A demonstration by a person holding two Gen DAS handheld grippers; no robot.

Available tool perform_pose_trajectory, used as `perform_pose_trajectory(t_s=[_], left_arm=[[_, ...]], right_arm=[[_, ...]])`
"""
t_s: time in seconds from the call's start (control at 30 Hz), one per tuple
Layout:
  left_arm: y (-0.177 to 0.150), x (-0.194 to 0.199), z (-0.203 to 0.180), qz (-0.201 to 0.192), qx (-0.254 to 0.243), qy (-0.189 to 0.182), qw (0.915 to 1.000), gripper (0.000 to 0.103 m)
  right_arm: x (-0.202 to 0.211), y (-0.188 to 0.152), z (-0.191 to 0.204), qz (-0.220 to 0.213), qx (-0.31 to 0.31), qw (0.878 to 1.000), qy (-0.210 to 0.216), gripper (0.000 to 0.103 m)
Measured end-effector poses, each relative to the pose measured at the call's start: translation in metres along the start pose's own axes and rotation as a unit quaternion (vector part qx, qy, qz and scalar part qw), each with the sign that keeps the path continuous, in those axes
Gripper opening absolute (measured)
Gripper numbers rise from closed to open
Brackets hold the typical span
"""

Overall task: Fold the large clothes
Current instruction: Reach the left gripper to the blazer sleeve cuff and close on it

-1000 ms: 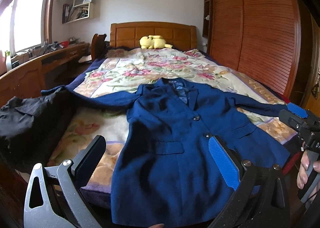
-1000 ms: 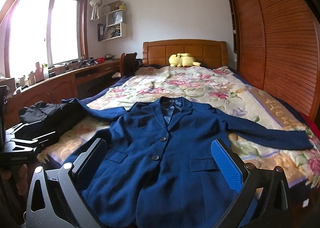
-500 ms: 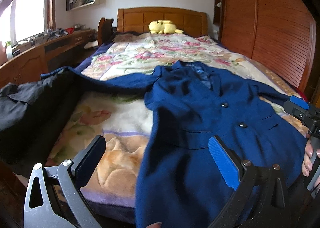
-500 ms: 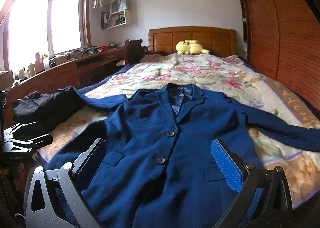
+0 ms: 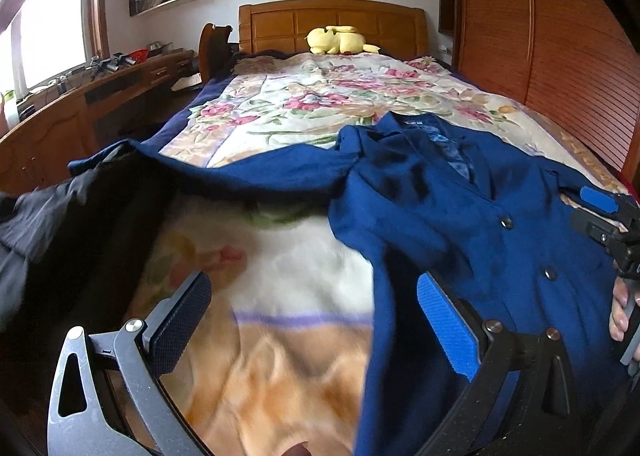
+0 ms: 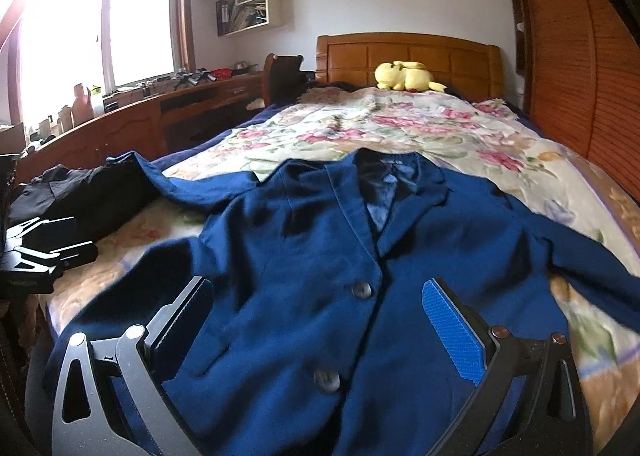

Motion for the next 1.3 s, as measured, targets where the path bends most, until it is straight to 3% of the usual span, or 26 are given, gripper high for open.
perform_pose_trajectory(t_s=[0.1, 0.4, 0.57, 0.7, 1.03, 1.1, 1.2, 1.3], left_arm=[[0.012, -0.018, 0.008, 0.008, 0.006, -0.012, 0.9999, 0.103], [0.033, -0.065, 0.036, 0.028, 0.010, 0.025, 0.9993, 0.103], [0.044, -0.091, 0.050, 0.040, -0.008, 0.053, 0.9977, 0.103], [0.046, -0.111, 0.068, 0.063, 0.022, 0.035, 0.9972, 0.103], [0.058, -0.139, 0.112, 0.069, 0.101, 0.052, 0.9911, 0.098], [0.059, -0.145, 0.117, 0.072, 0.114, 0.049, 0.9897, 0.079], [0.060, -0.151, 0.123, 0.079, 0.129, 0.051, 0.9871, 0.058], [0.060, -0.158, 0.127, 0.087, 0.133, 0.062, 0.9853, 0.048]], right_arm=[[-0.018, 0.005, 0.005, -0.005, 0.009, 1.000, 0.007, 0.103], [-0.071, -0.014, 0.019, 0.024, 0.031, 0.999, 0.026, 0.103], [-0.080, -0.022, 0.014, 0.037, 0.028, 0.998, 0.032, 0.103], [-0.080, -0.024, 0.009, 0.038, 0.014, 0.999, 0.034, 0.103], [-0.084, -0.026, 0.010, 0.036, 0.011, 0.999, 0.033, 0.103], [-0.085, -0.026, 0.010, 0.036, 0.011, 0.999, 0.033, 0.103], [-0.084, -0.026, 0.011, 0.036, 0.011, 0.999, 0.033, 0.103], [-0.084, -0.026, 0.010, 0.036, 0.010, 0.999, 0.033, 0.103]])
Point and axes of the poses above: each gripper's, at about its wrist camera, not at the fingertips, and x roughly against the way its jaws point, z to its left, y to its top, the point moved 2 cm from there along -x, roughly the way its jaws point, and after that the axes turned 9 degrees about -z, right-handed, at the moved point
